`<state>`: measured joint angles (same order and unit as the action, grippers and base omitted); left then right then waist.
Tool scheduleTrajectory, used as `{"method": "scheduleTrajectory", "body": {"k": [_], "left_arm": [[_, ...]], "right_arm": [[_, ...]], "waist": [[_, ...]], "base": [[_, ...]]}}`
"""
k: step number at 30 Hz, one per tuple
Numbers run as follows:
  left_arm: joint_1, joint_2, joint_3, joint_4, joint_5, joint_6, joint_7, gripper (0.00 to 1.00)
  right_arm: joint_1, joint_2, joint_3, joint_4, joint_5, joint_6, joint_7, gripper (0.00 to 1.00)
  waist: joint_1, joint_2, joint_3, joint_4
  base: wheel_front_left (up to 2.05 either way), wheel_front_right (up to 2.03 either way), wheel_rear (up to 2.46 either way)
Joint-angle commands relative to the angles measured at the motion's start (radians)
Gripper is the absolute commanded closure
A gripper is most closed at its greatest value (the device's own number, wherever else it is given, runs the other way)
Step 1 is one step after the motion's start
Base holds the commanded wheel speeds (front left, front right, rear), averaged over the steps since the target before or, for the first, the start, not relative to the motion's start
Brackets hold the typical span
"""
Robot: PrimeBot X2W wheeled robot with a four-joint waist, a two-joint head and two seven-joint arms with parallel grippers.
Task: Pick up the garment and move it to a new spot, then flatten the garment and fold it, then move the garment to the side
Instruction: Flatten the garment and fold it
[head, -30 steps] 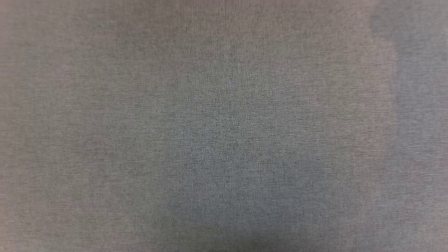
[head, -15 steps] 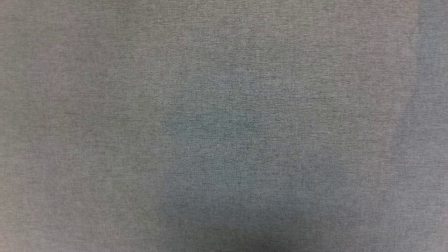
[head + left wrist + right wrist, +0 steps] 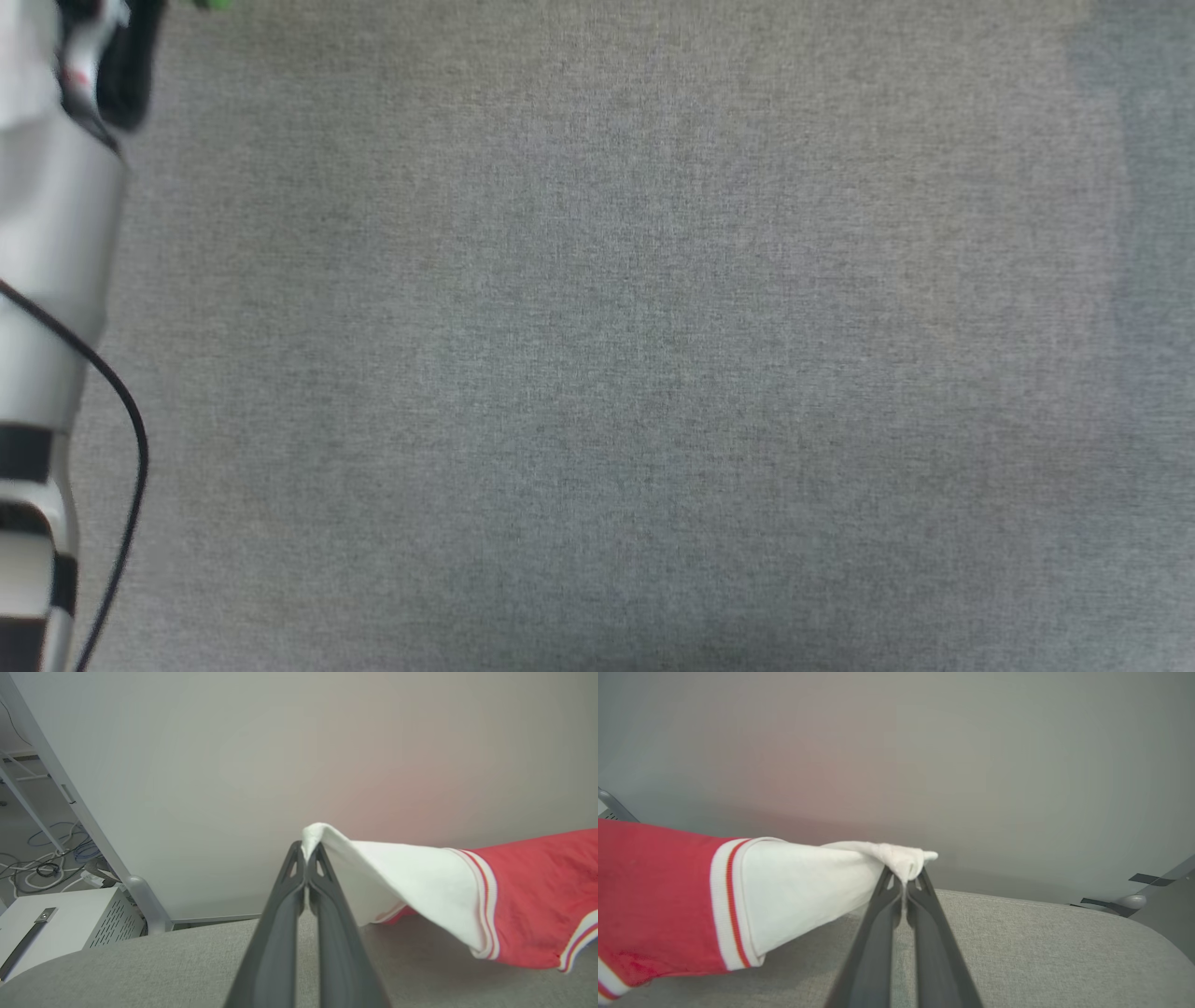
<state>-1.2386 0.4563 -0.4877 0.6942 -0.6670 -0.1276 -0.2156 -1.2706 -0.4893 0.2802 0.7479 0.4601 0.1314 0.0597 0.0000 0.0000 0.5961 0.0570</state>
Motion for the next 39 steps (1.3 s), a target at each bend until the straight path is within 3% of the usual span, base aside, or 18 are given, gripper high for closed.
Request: {"method": "scheduleTrajectory", "body": {"k": [1,12,22,31,39], "left_arm": [[0.056,0.006,-0.009,-0.004,-0.021,-0.003,-0.005,1.00],[0.369,0.088,-0.085,-0.076,-0.141,-0.003,0.109,1.00],[0.603,0.176,-0.113,-0.178,-0.208,0.009,0.214,1.00],[0.861,0.213,-0.114,-0.361,-0.311,0.090,0.280,1.00],[1.061,0.296,-0.084,-0.509,-0.399,0.161,0.314,1.00]], "right_arm": [[0.053,-0.013,0.006,-0.014,0.026,-0.001,0.015,1.00],[0.392,-0.081,0.026,-0.124,0.161,-0.001,0.204,1.00],[0.655,-0.105,-0.053,-0.264,0.219,-0.001,0.366,1.00],[0.933,-0.051,-0.204,-0.441,0.223,-0.001,0.528,1.00],[1.137,0.019,-0.340,-0.611,0.188,-0.001,0.709,1.00]], "waist": [[0.0000,0.0000,-0.071,0.003],[0.0000,0.0000,-0.249,-0.002],[0.0000,0.0000,-0.397,-0.025],[0.0000,0.0000,-0.493,-0.040],[0.0000,0.0000,-0.544,-0.056]], "base": [[0.00,0.00,0.00],[0.00,0.00,0.00],[0.00,0.00,0.00],[0.00,0.00,0.00],[0.00,0.00,0.00]]}}
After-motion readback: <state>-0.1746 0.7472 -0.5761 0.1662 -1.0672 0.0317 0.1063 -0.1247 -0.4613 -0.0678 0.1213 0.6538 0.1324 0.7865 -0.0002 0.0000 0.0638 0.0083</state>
